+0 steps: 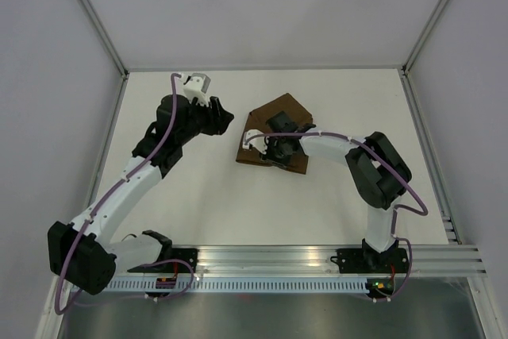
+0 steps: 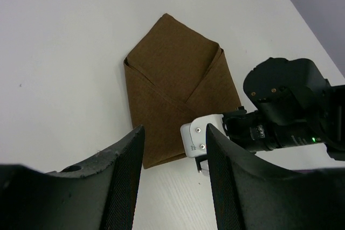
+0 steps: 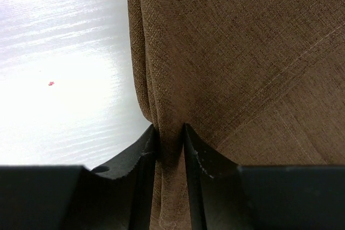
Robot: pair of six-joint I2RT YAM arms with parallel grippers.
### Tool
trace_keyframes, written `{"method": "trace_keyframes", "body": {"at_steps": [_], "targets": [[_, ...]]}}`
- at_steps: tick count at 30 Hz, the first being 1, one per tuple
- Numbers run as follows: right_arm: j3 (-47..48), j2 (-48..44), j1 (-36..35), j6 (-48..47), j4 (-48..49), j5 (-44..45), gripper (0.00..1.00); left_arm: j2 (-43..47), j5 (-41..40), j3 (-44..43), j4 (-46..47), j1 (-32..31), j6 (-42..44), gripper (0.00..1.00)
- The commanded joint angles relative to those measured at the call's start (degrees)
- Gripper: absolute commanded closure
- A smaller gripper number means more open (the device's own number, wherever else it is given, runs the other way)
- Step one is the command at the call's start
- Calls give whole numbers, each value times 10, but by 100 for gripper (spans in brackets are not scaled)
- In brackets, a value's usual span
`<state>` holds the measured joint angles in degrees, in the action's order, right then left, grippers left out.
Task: Fold the napkin, place the utensils inside, and roll it up
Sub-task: Roll the napkin with the utensil
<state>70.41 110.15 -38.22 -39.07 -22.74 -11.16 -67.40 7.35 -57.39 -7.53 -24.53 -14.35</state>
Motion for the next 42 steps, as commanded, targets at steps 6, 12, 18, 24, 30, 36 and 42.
{"method": "trace_keyframes", "body": {"at_steps": [6,12,18,24,30,36,42], "targets": [[5,78,43,-25,-124,-72,75,82,24,64,108,-8,7,46],[32,97,58,-31,-163,-107,81,99,-32,101,143,-61,55,48],[89,139,87,-43,-234,-161,83,133,-98,181,215,-125,96,48],[126,167,108,-61,-283,-183,85,130,-110,243,274,-169,142,49],[151,185,119,-71,-312,-187,85,44,-148,250,302,-226,245,48],[175,206,133,-83,-345,-192,86,-63,-132,225,336,-247,317,49],[178,217,148,-106,-371,-193,87,-129,-94,231,411,-269,383,43]]}}
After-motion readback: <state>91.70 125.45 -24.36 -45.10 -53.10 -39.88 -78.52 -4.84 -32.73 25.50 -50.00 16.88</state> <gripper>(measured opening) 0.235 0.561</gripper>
